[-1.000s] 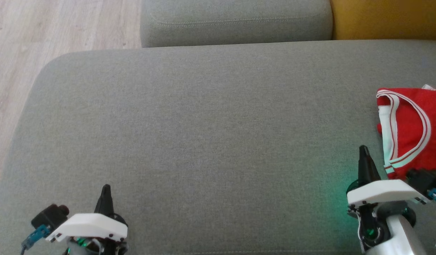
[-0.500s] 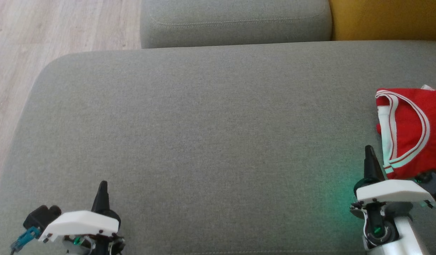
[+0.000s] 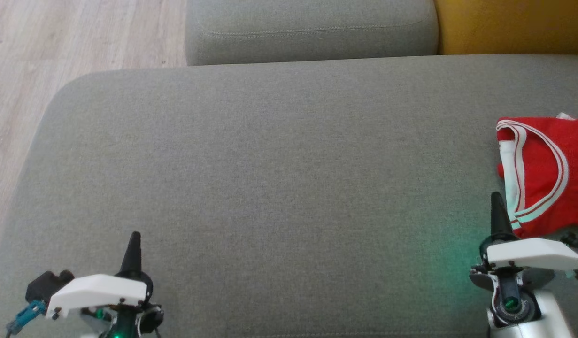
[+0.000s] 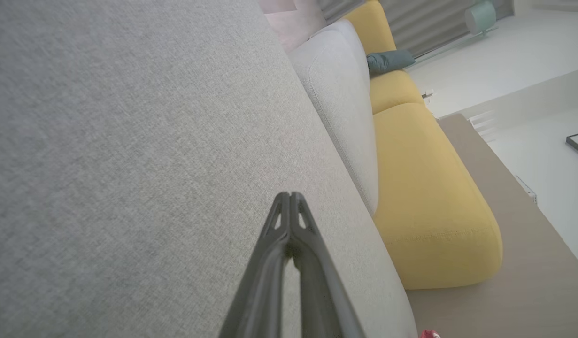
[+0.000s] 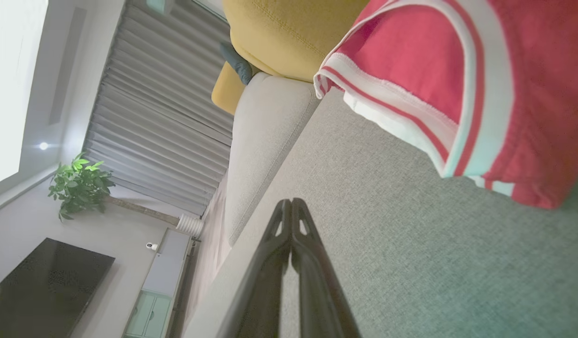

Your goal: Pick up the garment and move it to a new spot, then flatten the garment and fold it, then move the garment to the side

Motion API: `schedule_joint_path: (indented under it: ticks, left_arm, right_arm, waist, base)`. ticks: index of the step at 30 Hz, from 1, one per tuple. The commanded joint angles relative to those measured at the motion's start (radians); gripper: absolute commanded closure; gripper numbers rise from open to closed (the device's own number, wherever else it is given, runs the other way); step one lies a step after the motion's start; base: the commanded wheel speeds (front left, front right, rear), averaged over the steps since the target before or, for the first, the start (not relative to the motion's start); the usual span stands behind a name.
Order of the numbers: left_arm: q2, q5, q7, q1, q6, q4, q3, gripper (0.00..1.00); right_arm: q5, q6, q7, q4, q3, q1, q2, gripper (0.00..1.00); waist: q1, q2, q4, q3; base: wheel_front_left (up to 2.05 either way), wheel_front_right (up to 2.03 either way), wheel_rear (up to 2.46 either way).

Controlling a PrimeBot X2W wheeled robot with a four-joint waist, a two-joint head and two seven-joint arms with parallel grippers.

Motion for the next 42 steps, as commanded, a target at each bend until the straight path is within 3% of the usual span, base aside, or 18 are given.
schedule_joint_path:
  ticks: [1, 42]
  left_arm:
    - [0.014, -0.02, 0.007, -0.052, -0.009, -0.04, 0.034, 1.0]
    - [0.02, -0.465, 0.125, -0.079, -0.084, -0.095, 0.111, 1.0]
  right_arm:
    - [0.025, 0.002, 0.006, -0.045, 0.008, -0.016, -0.004, 1.0]
    - [0.515, 0.004, 0.125, -0.181, -0.037, 0.034, -0.006, 1.0]
  waist:
    - [0.0, 0.0, 0.0, 0.0]
    - [0.0, 0.0, -0.005, -0.011]
  base:
    - [0.0, 0.0, 0.0]
    - [0.0, 0.0, 0.0]
